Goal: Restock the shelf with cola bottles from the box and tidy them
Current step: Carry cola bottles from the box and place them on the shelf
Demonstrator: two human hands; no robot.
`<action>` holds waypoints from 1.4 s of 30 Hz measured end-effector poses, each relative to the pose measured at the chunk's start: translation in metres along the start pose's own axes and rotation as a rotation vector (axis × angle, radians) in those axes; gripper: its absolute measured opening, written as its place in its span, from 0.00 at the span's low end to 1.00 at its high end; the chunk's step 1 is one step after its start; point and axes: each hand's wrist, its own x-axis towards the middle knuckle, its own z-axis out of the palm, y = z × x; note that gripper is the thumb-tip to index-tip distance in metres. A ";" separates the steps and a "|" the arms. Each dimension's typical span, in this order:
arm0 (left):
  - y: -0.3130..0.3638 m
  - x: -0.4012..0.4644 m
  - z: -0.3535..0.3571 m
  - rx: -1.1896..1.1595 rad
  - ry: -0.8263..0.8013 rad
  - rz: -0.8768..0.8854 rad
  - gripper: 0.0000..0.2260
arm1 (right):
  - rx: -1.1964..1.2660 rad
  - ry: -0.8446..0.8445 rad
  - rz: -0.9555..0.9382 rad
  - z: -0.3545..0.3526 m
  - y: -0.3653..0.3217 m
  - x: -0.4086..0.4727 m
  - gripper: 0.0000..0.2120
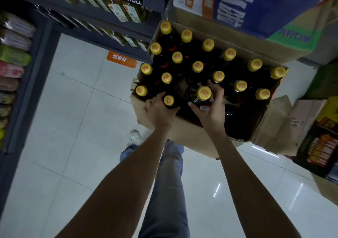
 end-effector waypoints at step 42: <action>-0.606 -0.237 -0.539 -1.906 0.613 -0.441 0.30 | 0.053 -1.488 -0.298 0.541 -0.410 -0.483 0.27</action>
